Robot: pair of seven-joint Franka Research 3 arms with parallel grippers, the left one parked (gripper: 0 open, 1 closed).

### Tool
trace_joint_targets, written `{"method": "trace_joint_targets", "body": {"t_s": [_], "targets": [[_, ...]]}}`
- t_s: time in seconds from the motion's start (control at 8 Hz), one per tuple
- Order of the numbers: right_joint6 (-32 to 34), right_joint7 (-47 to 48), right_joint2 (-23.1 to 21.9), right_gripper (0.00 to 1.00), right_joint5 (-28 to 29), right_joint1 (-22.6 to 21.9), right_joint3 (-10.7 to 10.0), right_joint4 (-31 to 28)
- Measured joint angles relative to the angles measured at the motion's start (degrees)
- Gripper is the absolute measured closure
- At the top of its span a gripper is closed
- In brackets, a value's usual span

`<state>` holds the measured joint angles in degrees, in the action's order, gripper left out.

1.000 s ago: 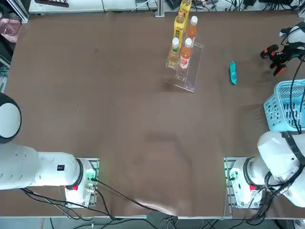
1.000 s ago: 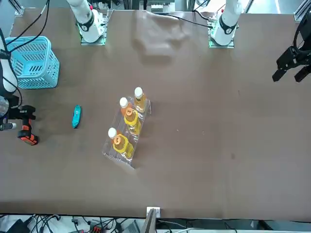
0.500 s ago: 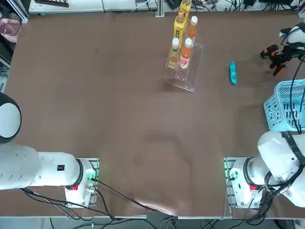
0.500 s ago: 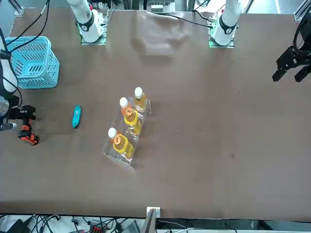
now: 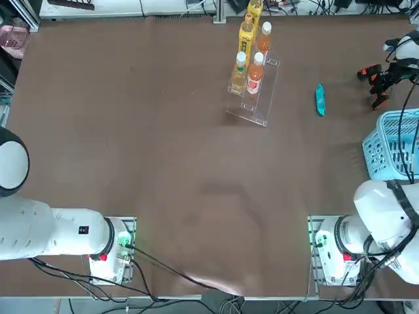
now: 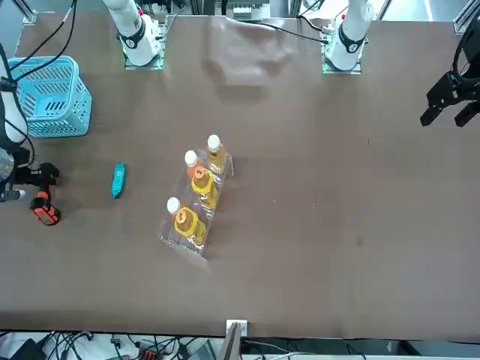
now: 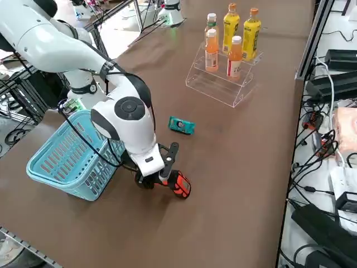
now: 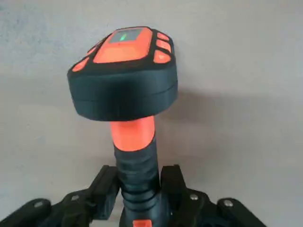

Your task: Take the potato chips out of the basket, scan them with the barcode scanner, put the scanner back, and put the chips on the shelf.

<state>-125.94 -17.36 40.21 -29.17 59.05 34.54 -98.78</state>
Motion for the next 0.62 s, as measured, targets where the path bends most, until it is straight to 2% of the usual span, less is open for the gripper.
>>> {"method": "trace_joint_targets", "body": {"t_s": [0.12, 0.25, 0.5, 0.62], "targets": [[0.0, 0.0, 0.0, 0.42, 0.0, 0.0, 0.0, 0.0], [0.0, 0.0, 0.0, 0.34, 0.0, 0.0, 0.0, 0.0], [0.0, 0.0, 0.0, 0.01, 0.0, 0.0, 0.0, 0.0], [0.08, 0.0, -0.01, 0.0, 0.0, 0.0, 0.0, 0.02]]}}
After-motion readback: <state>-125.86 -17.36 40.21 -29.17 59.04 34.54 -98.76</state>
